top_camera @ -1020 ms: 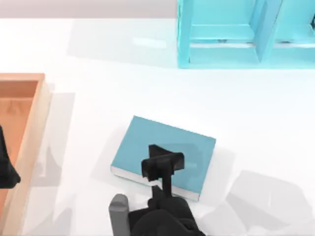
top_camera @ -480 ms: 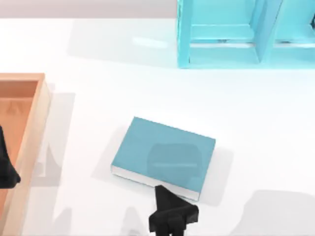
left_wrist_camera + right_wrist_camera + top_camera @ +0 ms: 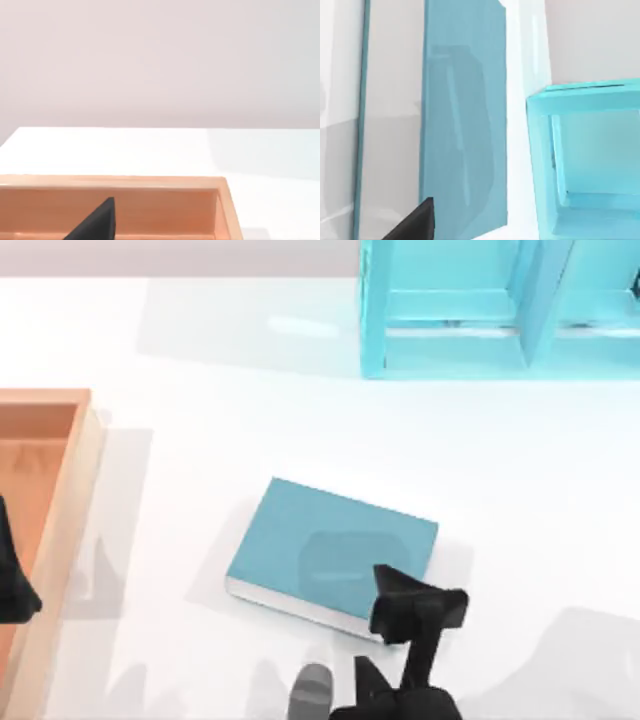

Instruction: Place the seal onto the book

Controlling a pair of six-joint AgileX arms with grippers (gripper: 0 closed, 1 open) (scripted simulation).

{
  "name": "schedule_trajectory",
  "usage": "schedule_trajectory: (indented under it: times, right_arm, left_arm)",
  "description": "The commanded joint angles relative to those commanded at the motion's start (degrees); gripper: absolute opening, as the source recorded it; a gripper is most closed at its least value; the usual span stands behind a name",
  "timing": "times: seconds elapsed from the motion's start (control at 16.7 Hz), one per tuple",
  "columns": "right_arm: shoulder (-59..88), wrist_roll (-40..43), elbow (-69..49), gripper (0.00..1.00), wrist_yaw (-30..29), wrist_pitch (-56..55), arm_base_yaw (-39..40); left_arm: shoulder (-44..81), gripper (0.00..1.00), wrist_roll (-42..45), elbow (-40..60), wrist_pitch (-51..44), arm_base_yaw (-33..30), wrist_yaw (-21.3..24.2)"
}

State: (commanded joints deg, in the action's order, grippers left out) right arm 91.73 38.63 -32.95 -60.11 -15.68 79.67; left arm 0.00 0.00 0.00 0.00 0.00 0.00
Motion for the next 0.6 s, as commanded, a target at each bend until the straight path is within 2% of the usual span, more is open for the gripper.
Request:
schedule_trajectory:
  times: [0.18,0.6]
  right_arm:
    - [-11.9,-4.4,6.4,1.0,10.3,1.4,-10.9]
    - [-50.4,-19.1,22.9,1.0,39.1,7.8,-41.9]
  left_arm:
    - [0.0,1.0,0.0,0.0,0.0,0.0,0.0]
    - [0.0,1.0,0.0,0.0,0.0,0.0,0.0]
